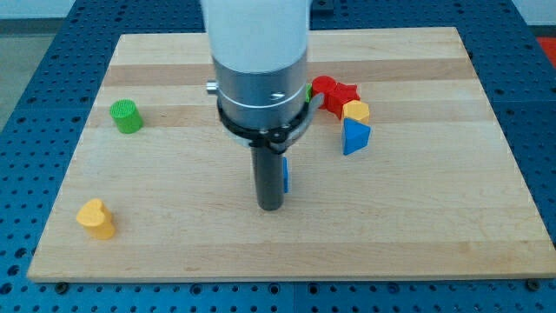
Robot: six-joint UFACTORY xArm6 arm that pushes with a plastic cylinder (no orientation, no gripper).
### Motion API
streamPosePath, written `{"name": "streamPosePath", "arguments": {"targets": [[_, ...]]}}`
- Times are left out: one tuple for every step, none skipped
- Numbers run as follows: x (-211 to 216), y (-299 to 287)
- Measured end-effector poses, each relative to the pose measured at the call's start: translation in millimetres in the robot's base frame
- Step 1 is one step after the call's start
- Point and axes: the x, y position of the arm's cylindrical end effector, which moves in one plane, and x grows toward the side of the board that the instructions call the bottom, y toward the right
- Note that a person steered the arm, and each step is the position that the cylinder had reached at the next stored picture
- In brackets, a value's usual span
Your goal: Place the blue cube vertically below the red circle
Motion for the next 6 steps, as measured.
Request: {"name": "streamPosePath", "arguments": {"targets": [[0,-20],[-1,-24],[-13,-22],[-32,-12],[-47,3],[-51,25]]}}
